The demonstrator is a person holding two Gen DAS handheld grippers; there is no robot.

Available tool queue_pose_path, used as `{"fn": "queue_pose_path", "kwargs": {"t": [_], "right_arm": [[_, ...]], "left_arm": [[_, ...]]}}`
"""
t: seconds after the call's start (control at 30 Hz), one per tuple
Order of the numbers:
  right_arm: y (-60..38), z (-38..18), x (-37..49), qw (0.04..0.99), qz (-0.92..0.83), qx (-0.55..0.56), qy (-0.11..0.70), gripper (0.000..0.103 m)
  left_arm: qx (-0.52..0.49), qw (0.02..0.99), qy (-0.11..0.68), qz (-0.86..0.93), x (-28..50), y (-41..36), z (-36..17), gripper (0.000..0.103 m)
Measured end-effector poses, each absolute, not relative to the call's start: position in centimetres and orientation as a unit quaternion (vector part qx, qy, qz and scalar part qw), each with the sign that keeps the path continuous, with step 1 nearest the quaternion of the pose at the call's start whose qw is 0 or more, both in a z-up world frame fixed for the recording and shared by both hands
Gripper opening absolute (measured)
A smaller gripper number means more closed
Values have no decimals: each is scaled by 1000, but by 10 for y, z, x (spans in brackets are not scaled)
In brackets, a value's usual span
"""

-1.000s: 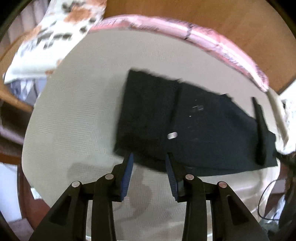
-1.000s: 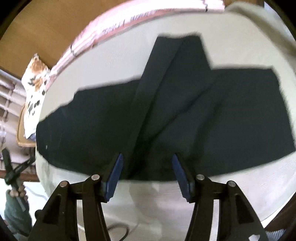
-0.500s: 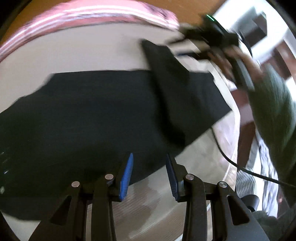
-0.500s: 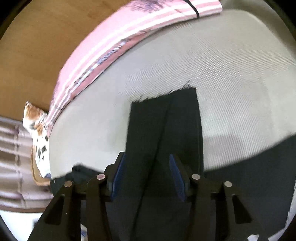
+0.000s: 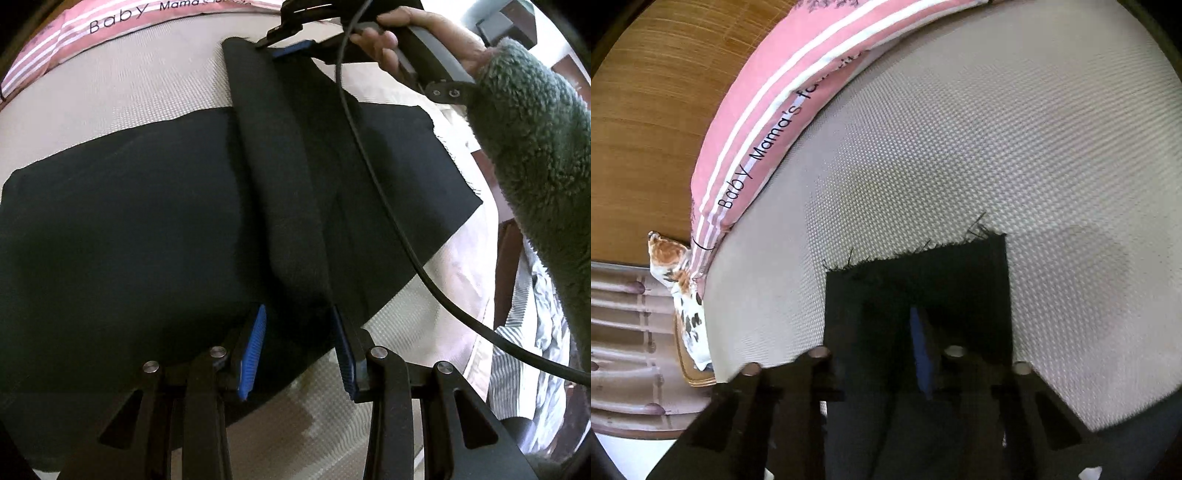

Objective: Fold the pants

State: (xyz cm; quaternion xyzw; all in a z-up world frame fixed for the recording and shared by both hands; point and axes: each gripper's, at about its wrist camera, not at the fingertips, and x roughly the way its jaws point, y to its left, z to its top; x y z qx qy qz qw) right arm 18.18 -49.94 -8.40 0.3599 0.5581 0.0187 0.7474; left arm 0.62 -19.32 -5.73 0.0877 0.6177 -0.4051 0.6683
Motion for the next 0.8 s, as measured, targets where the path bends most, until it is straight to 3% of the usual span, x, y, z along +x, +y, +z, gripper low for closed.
{"fn": "queue_pose_path", "kwargs": {"t": [0.13,0.4,0.6,0.8], "right_arm": [[-497,-88,186,748,33,371,549,9],[-499,-71,178,761,55,390,516,5],[-500,-36,168,769,63,415,482,4],[-523,33,109,803,60,424,414,1]], "left_arm": [[91,674,611,-404,0,-198,-57,38],[94,681,604,-403,-3,-200,-59,38],[98,685,599,-404,-2,-203,-59,29],[105,684,590,-417,-7,-205,-57,23]]}}
